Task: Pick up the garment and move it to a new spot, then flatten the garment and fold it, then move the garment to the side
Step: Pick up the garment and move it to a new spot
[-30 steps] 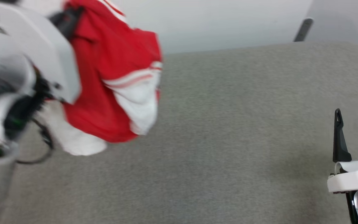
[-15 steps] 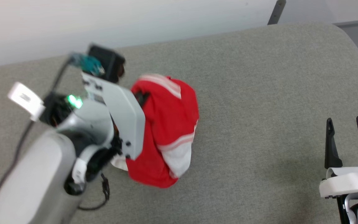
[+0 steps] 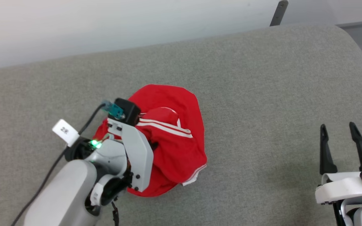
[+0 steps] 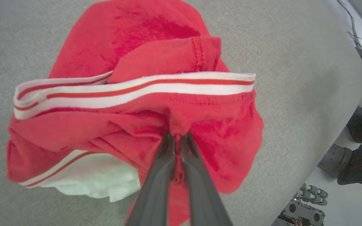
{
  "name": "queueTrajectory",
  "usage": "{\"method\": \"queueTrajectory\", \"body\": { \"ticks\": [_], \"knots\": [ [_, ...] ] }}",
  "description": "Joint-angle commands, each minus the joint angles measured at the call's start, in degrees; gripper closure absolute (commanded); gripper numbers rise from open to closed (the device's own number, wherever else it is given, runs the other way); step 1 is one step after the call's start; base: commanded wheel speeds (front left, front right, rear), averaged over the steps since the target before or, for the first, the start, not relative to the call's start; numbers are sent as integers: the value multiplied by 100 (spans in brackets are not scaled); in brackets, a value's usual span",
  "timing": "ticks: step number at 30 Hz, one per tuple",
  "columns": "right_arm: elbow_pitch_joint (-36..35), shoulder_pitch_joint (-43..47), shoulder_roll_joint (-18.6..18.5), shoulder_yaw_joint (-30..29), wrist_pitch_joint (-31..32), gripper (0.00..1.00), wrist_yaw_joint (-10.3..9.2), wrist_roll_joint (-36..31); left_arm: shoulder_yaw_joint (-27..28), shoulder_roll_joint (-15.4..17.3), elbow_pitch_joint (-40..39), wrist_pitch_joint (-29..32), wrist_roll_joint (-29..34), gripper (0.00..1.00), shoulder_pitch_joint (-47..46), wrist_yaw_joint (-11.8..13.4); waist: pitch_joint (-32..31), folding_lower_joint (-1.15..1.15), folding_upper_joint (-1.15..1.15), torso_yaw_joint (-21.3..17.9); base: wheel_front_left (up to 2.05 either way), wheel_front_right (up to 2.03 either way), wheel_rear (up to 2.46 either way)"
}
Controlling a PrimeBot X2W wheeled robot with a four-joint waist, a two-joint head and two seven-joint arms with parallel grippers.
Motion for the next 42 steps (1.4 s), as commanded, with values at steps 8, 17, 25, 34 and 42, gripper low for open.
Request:
{"method": "queueTrajectory", "body": {
  "ticks": [8,17,25,34,42],
  "knots": [
    [109,125,19,208,-29,0,-4,-48,53,-109,132,-274,-153,0,60,-162,-377,0,0,251,0,0,0],
    [269,218,-131,367,-19,0,-4,-74,316,33,-61,-613,-275,0,391,-108,-841,0,0,622,0,0,0],
    [310,310,-190,487,-19,0,-4,-24,718,175,-323,-1503,-286,0,834,-240,-1106,0,0,938,0,0,0],
    [288,415,-274,578,-19,0,-4,20,1163,302,-305,-3077,-53,0,1453,-584,-1294,0,0,1224,0,0,0],
    [285,503,-320,577,-20,0,-4,43,1504,352,-27,-4386,107,0,2074,-783,-1463,0,0,1438,0,0,0]
  ]
}}
